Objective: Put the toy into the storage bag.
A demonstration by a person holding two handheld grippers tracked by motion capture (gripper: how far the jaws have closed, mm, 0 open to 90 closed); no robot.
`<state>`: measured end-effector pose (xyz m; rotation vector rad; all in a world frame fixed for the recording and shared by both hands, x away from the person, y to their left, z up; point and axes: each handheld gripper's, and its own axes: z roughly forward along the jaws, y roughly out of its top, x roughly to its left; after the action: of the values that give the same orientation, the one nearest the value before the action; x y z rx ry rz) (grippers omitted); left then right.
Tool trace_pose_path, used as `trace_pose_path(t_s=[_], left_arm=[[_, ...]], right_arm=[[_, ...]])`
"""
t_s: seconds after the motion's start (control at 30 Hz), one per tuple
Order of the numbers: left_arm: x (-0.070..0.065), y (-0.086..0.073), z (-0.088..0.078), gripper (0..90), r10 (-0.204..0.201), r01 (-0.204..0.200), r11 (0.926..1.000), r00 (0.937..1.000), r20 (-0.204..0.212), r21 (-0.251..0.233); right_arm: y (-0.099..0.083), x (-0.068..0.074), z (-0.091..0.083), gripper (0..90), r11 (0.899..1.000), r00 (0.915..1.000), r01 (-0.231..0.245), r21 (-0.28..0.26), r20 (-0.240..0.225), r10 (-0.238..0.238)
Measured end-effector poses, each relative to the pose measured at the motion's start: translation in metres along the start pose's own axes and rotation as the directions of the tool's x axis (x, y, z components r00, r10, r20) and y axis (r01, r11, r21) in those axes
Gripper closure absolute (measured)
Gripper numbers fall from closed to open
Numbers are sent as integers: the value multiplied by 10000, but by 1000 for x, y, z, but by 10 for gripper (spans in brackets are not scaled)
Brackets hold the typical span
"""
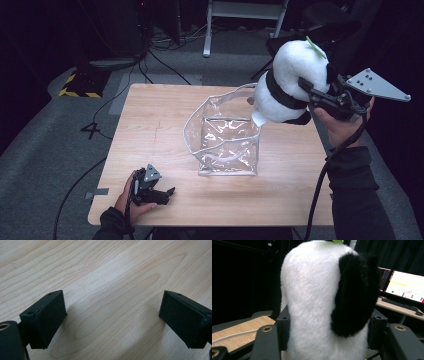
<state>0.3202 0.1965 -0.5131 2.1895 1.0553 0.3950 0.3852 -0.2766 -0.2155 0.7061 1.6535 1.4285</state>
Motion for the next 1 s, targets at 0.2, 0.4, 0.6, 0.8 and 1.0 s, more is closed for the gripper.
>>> trace_pose_path(t_s=[0.2,0.4,0.6,0.8,1.0], left_arm=[[0,0,0,73,2,-2,10000,10000,14,12],[0,0,0,73,-3,3,10000,10000,14,-2],[0,0,0,72,4,-4,10000,10000,10,13],[0,0,0,73,-2,2,10000,10000,21,14],[0,0,0,72,-1,1,10000,10000,23,14]], right_arm=[[6,11,6,401,9999,9997,132,-29,-219,-133],[8,20,14,401,9999,9991,119,-49,-409,-121],[10,33,24,401,10000,9989,39,78,-468,-35],[11,46,31,401,9999,9972,72,79,-743,-66],[12,59,41,400,9999,9950,20,131,-996,-7]])
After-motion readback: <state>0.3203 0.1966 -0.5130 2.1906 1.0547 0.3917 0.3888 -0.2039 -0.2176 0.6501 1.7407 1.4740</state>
